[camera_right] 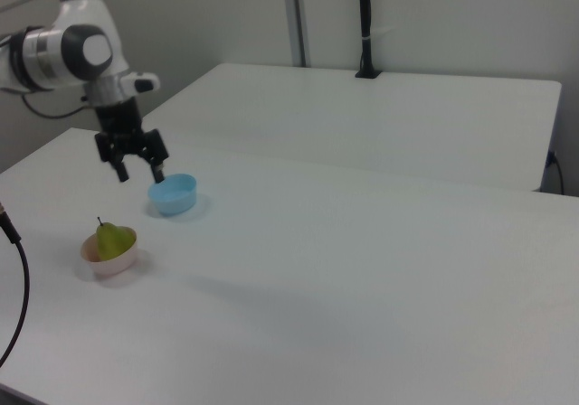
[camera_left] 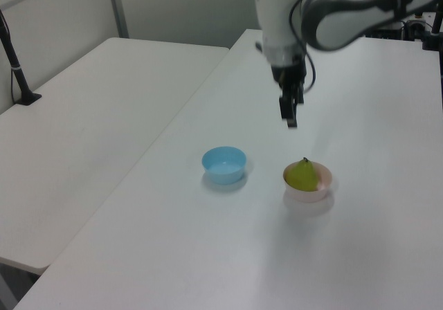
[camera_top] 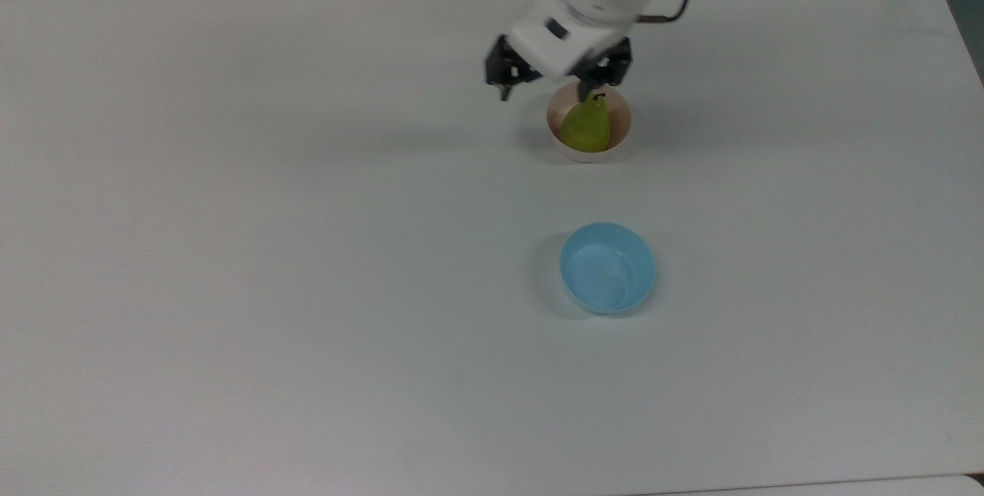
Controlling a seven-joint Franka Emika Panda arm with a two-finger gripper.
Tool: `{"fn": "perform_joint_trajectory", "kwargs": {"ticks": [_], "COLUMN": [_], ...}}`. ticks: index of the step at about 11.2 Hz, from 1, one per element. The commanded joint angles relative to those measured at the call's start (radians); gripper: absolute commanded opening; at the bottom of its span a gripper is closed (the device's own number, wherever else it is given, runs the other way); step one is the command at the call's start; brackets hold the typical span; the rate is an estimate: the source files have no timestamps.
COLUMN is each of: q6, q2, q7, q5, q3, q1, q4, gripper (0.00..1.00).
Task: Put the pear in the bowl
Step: 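Open the gripper to release the pear and raise it away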
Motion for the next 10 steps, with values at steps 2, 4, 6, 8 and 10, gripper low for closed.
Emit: {"fn": "perform_joint_trajectory", "kwargs": {"ticks": [2,4,6,8,10], "q6": [-0.002,-0.045,-0.086,-0.132,-0.132], "q2": [-0.114,-0.125,-0.136,-0.139,-0.141], "q7": [-0.059,-0.087,-0.091,-0.094,-0.085], "q5": [0.006,0.005,0.003,-0.006,-0.005], "q3": [-0.001,-0.001,-0.001,-0.003,-0.003], "q1": [-0.191,-0.257,-0.278,-0.279,-0.282], "q4": [-0.027,-0.026,-0.023,-0.003,-0.003], "gripper": [1.0,1.0,1.0,1.0,1.0]}}
